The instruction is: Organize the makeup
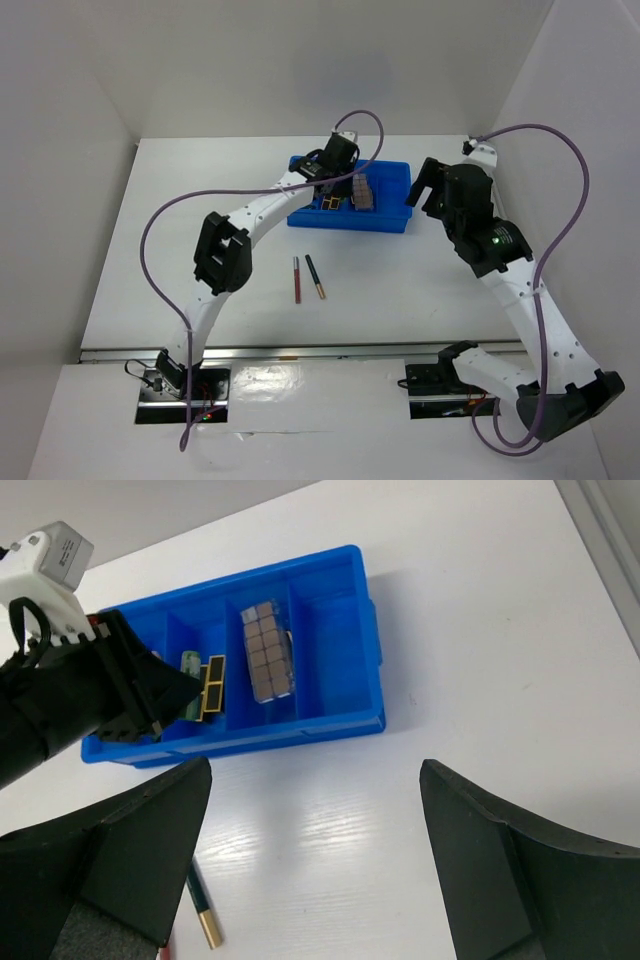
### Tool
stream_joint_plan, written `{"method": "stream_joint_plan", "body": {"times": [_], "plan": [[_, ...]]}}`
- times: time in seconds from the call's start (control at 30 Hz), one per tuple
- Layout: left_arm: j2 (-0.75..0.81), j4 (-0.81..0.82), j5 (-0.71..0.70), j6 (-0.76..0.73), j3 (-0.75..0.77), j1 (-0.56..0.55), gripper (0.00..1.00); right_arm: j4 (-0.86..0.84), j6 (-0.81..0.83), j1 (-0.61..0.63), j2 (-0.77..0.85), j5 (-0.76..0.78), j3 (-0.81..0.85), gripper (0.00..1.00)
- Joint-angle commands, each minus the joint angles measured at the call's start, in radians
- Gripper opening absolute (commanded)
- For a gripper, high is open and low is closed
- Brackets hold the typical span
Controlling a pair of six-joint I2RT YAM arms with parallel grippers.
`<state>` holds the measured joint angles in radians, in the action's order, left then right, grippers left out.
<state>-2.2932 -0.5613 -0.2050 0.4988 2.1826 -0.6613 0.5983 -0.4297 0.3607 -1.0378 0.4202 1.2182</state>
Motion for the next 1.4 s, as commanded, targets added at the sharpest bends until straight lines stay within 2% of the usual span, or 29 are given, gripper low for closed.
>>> {"method": "stream_joint_plan", "body": {"times": [0.0,0.17,0.33,0.57,0.73,0.8,0.83,0.93,0.97,1.03,1.1,1.2,1.3,1.37], "plan": [[-0.04,0.044,0.003,-0.046,0.068,0.003,0.0,0.089,-0.021,-0.006,0.032,0.038,0.024,0.92],[-0.097,0.035,-0.019,-0.037,0.134,0.026,0.0,0.138,-0.055,-0.006,0.064,0.038,0.024,0.92],[-0.106,0.046,0.079,0.03,0.085,0.106,0.0,0.17,-0.064,-0.006,0.076,0.029,0.033,0.92],[-0.149,0.06,0.134,-0.054,0.155,0.115,0.0,0.152,-0.055,-0.006,0.038,-0.012,0.056,0.92],[-0.138,0.072,0.174,-0.045,0.131,0.138,0.0,0.132,-0.066,-0.006,0.004,-0.044,0.056,0.92],[-0.15,0.063,0.185,-0.045,0.14,0.138,0.04,0.132,-0.066,-0.006,0.004,-0.044,0.069,0.92],[-0.15,0.063,0.185,-0.045,0.14,0.138,0.14,0.132,-0.066,-0.006,-0.005,-0.044,0.082,0.92],[-0.15,0.063,0.204,-0.045,0.131,0.138,0.34,0.132,-0.055,-0.006,-0.024,-0.044,0.104,0.92],[-0.15,0.063,0.204,-0.054,0.131,0.138,0.45,0.132,-0.055,-0.006,-0.033,-0.044,0.104,0.92],[-0.15,0.063,0.204,-0.054,0.131,0.138,0.51,0.132,-0.055,-0.006,-0.033,-0.044,0.104,0.92],[-0.14,0.052,0.204,-0.054,0.131,0.138,0.56,0.132,-0.055,-0.006,-0.033,-0.044,0.104,0.92],[-0.112,0.043,0.179,-0.065,0.102,0.138,0.57,0.123,-0.046,-0.006,-0.056,-0.044,0.086,0.94],[-0.062,0.043,0.179,-0.074,0.042,0.138,0.57,0.1,-0.056,-0.006,-0.044,-0.044,0.049,0.94],[-0.025,0.022,0.167,-0.074,0.01,0.138,0.54,0.081,-0.057,-0.006,-0.019,-0.044,0.011,0.94]]}}
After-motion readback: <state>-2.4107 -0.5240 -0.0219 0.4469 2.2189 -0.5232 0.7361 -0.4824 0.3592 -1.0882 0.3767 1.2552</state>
